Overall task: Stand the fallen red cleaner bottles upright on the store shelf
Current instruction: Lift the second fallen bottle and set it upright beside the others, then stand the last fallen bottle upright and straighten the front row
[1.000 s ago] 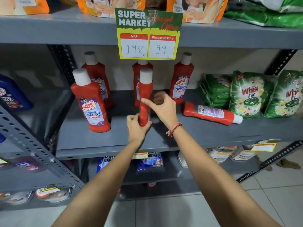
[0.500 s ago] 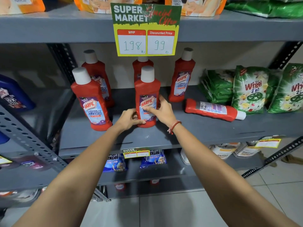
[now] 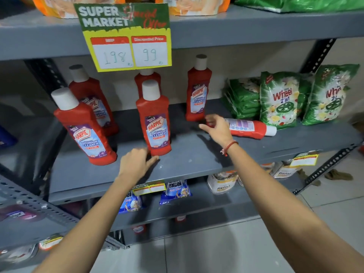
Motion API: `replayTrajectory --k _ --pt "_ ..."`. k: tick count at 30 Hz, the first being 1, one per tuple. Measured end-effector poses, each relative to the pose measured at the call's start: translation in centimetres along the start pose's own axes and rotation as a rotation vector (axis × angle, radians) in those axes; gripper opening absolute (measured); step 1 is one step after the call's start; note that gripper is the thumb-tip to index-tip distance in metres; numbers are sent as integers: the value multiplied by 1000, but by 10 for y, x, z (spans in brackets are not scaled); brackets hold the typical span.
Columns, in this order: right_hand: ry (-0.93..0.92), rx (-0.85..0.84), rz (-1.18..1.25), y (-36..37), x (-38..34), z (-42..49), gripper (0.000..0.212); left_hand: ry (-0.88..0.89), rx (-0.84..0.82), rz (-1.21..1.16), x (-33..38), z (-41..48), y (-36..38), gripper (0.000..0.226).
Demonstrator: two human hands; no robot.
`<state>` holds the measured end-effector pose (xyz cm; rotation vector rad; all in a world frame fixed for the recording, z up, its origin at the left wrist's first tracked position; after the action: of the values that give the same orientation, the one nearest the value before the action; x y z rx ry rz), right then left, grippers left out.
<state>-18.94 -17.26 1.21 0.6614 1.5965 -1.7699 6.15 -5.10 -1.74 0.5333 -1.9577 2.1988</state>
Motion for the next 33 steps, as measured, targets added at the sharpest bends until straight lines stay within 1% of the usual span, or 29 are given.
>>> replayTrajectory --k 2,4,5,7,10,11,13,14,15,16,17,18,20,22,24,25,27,29,31,33 --pt "84 15 -143 -27 36 11 38 111 -104 11 30 2 8 39" --pt "184 64 -262 -54 69 17 30 249 -190 -61 75 10 16 37" --pt "258 105 -274 -65 83 16 27 319 -214 -107 99 16 19 38" --pt "433 196 -188 -83 111 9 28 442 -244 -199 155 36 27 42" --pt "671 259 98 -78 146 -6 38 553 -279 -263 228 79 46 41" --pt "734 280 199 -75 155 -11 34 553 -312 -257 247 95 57 40" --pt "822 301 442 -64 166 -16 16 511 -405 -210 273 124 88 44" --pt "850 287 595 -52 167 -17 14 480 -451 -172 274 134 102 46" --pt "864 277 740 -46 169 -15 16 469 -501 -134 280 141 118 48" --pt "870 275 847 -39 172 -14 28 465 -555 -94 280 144 130 49" --pt "881 281 915 -37 175 -13 37 467 -606 -49 279 148 141 50" --pt "888 296 953 -36 178 -11 40 457 -641 -1 276 153 147 53" --pt "886 328 978 -38 185 -12 39 373 -676 89 265 170 150 68" --pt "891 341 969 -38 191 -13 43 307 -699 124 255 178 148 81" --pt "890 337 940 -38 192 -13 51 307 -704 93 253 177 147 79" --pt "885 324 926 -37 192 -11 58 309 -699 67 253 174 147 79" --pt "887 297 905 -37 189 -10 73 261 -707 -50 247 164 149 78" --pt "890 308 864 -42 188 -12 76 208 -677 -200 238 154 147 72" --pt "883 317 796 -47 187 -14 67 172 -597 -318 230 146 140 70" --pt "806 296 800 -49 175 -11 41 158 -488 -423 222 136 128 70"
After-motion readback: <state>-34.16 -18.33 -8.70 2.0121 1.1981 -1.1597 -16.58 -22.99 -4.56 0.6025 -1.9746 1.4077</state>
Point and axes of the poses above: each hand's wrist, its own z-axis towards the middle knuckle, its own y-axis out of the palm, x = y × z, the point moved 10 cm from there along z, towards the middle knuckle, and after that the axes turned 12 degrees about -z, right-handed, at the moved point
